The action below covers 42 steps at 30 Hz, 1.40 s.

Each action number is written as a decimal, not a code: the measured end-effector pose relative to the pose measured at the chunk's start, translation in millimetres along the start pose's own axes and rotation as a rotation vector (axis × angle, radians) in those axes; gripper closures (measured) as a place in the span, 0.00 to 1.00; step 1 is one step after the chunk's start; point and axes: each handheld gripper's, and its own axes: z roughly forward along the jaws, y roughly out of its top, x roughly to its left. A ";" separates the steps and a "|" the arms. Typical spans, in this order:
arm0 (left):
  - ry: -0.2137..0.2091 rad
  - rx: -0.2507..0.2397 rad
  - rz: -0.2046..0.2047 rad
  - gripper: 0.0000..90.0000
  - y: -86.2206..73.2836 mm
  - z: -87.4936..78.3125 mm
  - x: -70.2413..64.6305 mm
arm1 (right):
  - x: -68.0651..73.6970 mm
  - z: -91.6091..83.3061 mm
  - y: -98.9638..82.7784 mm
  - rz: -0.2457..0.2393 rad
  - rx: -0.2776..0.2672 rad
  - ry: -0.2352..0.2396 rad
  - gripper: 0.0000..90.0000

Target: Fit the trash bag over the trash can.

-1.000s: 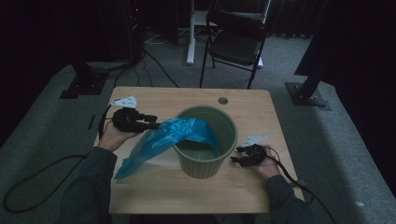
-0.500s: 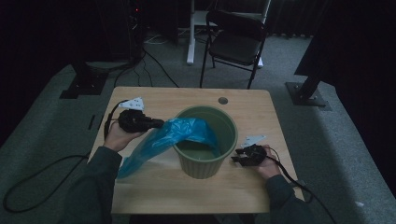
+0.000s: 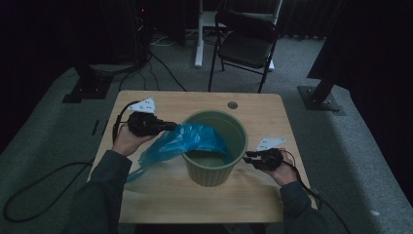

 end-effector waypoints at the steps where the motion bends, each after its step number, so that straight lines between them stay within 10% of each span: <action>1: 0.001 -0.004 0.002 1.00 1.9 1.0 -0.7 | -1.4 -3.0 2.6 0.006 -0.002 -0.008 0.80; 26: 0.017 0.024 0.069 1.00 40.6 26.2 -12.0 | -8.2 -88.3 59.2 0.017 -0.196 -0.102 0.79; 42: 0.021 0.048 0.097 1.00 56.4 47.2 -18.8 | 7.3 -71.2 109.6 -0.088 -0.241 0.045 0.78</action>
